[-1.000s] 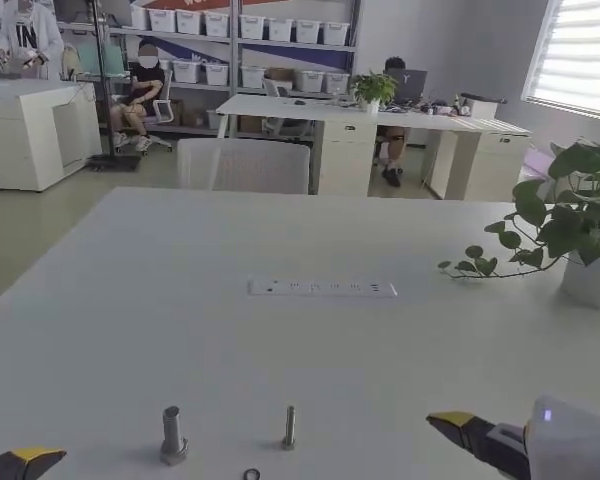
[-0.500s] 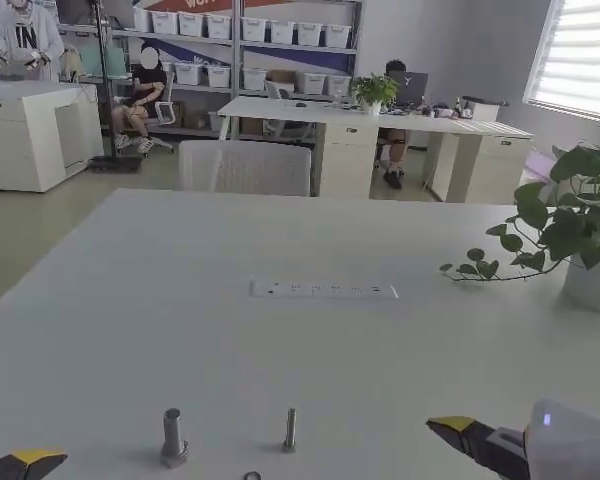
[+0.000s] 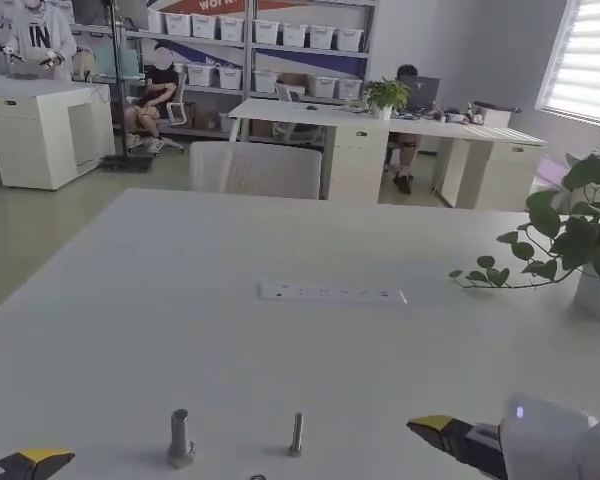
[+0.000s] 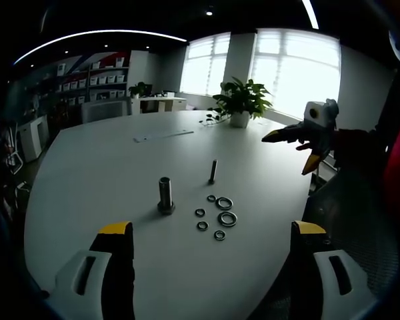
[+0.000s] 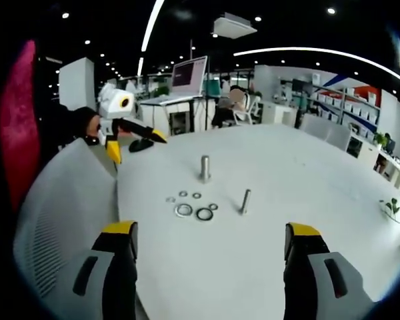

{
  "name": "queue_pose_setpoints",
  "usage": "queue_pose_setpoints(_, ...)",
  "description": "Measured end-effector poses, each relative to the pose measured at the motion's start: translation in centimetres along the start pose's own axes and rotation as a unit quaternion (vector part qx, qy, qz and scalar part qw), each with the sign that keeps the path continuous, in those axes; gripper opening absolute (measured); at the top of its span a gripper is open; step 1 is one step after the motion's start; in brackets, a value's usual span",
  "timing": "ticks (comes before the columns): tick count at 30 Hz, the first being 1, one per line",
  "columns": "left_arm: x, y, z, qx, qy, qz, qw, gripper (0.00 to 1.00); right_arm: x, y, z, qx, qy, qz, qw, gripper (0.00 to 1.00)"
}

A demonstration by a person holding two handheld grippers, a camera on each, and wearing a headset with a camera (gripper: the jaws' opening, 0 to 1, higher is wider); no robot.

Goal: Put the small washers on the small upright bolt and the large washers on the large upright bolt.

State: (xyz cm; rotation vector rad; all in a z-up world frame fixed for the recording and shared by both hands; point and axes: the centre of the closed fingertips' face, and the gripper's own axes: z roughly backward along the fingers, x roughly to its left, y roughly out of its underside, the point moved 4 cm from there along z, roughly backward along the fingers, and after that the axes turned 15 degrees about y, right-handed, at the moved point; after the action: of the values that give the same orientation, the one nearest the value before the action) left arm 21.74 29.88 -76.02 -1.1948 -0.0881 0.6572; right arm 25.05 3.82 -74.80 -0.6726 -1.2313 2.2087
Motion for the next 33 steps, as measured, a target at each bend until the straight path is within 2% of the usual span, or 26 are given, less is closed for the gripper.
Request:
queue_pose_setpoints(12,0.0,0.0,0.1,-0.001,-0.002,0.000,1.0000,0.98,1.1,-0.7,-2.3,0.011,-0.038,0.024,0.9989,0.89)
queue_pose_setpoints(22,0.1,-0.1,0.0,-0.001,-0.001,0.000,1.0000,0.98,1.9,-1.1,-4.0,0.023,-0.069,0.046,0.9963,0.86)
queue_pose_setpoints(33,0.1,-0.1,-0.1,-0.001,-0.003,0.000,1.0000,0.98,2.8,-0.6,-5.9,0.046,-0.102,0.080,0.9905,0.78)
